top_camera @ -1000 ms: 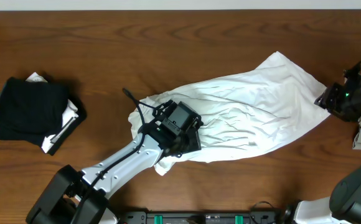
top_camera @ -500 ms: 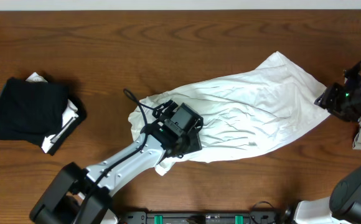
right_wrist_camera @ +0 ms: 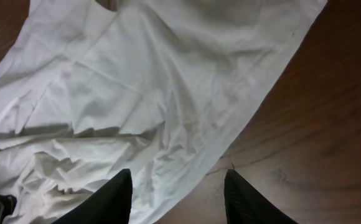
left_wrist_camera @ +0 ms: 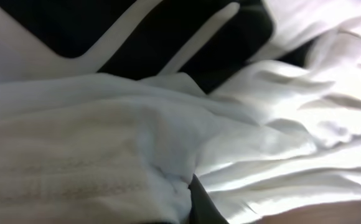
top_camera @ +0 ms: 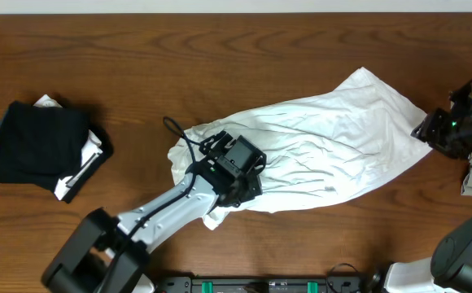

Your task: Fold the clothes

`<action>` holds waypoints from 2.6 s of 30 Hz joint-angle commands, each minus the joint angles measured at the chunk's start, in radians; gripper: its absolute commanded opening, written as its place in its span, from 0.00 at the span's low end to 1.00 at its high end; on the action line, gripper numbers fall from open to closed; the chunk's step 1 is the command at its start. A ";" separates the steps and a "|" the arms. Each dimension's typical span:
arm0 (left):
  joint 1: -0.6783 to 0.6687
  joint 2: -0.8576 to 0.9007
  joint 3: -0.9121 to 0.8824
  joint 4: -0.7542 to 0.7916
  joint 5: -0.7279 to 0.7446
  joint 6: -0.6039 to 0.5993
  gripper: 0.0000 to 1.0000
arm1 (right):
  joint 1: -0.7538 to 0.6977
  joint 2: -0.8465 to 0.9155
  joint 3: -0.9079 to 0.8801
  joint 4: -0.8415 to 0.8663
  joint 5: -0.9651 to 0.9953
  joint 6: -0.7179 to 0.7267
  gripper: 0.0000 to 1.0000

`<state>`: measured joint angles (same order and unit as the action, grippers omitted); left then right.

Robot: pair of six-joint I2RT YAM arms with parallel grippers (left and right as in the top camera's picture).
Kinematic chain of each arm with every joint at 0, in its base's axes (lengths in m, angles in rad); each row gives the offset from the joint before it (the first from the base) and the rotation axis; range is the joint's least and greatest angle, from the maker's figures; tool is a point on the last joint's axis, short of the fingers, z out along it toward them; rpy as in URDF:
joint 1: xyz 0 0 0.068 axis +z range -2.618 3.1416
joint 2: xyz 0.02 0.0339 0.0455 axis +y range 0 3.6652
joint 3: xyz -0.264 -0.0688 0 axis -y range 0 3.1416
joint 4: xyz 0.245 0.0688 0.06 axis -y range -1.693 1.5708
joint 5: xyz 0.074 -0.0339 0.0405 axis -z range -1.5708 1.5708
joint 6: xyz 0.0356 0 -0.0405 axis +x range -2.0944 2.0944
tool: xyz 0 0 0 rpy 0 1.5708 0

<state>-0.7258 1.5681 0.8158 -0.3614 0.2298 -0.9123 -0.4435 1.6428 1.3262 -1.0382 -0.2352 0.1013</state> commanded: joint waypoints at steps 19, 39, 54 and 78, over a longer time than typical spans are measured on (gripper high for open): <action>0.354 -0.569 0.006 -0.462 -0.111 0.241 0.06 | -0.023 0.254 -0.006 0.106 0.115 0.059 0.52; 0.362 -0.556 0.005 -0.463 -0.112 0.243 0.06 | -0.087 0.375 -0.009 0.128 0.123 0.060 0.52; 0.362 -0.556 0.006 -0.456 -0.112 0.248 0.06 | -0.086 0.394 -0.011 0.200 0.044 0.066 0.01; 0.362 -0.597 0.653 -0.630 -0.123 0.787 0.06 | -0.053 -0.604 0.101 -0.100 0.048 0.051 0.01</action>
<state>-0.3683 0.9974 1.3903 -0.9741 0.1295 -0.2180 -0.5007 1.0874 1.4250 -1.1404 -0.2138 0.1642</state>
